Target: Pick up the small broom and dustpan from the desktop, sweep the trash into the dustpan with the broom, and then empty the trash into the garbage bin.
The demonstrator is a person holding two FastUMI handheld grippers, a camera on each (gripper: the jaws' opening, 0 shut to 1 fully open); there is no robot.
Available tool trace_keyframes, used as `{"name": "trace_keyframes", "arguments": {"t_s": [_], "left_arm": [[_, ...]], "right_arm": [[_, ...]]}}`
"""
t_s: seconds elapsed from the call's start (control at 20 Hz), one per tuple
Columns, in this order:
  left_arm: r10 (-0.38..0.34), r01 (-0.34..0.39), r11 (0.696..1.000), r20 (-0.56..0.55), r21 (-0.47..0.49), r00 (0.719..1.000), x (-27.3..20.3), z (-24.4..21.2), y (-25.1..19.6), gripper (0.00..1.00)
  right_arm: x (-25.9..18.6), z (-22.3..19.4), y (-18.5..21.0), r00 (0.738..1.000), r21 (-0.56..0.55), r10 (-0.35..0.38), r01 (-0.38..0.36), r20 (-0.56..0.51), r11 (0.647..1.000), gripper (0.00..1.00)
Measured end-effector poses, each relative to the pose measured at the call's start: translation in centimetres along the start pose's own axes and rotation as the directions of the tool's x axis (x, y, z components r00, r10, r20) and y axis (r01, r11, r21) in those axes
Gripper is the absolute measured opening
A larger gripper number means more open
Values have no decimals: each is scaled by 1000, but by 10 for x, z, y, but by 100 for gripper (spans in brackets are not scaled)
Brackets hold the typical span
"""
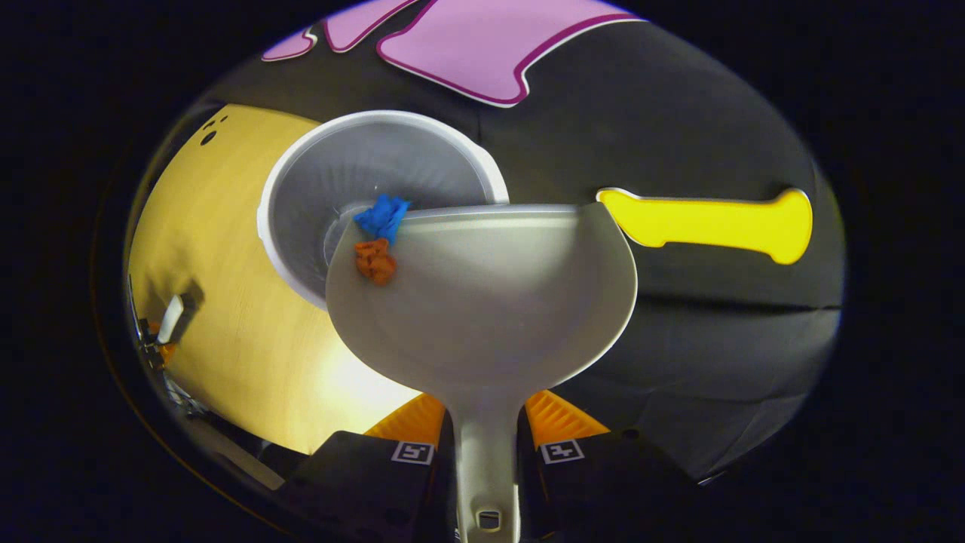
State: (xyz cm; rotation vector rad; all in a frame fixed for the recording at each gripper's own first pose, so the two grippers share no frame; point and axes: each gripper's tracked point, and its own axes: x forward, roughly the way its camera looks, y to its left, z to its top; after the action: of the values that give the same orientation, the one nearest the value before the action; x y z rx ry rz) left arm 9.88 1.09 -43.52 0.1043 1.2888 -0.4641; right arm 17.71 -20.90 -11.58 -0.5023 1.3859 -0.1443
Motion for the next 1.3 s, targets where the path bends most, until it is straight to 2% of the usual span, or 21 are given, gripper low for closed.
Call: {"name": "trace_keyframes", "arguments": {"t_s": [0.15,0.35,0.4,0.45,0.6,0.8,1.05,1.3], "left_arm": [[1,-1,1000,-2,-4,1000,1,1,0,25],[9,-9,1000,-4,-8,1000,4,3,-1,25],[10,-10,1000,-4,-5,1000,4,3,-1,25],[11,-11,1000,-4,-1,1000,4,4,-1,25],[26,-26,1000,-1,4,1000,2,5,-2,25],[45,-45,999,1,9,999,0,5,-5,25],[84,-85,996,10,19,996,-5,5,-9,25],[139,-139,990,6,3,990,-6,4,-13,25]], "right_arm": [[-2,6,-4,999,-27,11,-12,-39,1000,36],[0,11,-5,999,-19,20,-20,-30,1000,36],[0,10,-7,999,-25,15,-15,-32,1000,31],[0,8,-8,1000,-30,11,-12,-30,999,36],[-4,6,-10,1000,-19,15,-15,4,1000,36],[-22,-2,-12,994,6,62,-63,95,998,36],[-54,-36,-12,967,62,111,-128,230,990,36],[-75,-100,8,944,91,139,-173,298,981,36]]}}
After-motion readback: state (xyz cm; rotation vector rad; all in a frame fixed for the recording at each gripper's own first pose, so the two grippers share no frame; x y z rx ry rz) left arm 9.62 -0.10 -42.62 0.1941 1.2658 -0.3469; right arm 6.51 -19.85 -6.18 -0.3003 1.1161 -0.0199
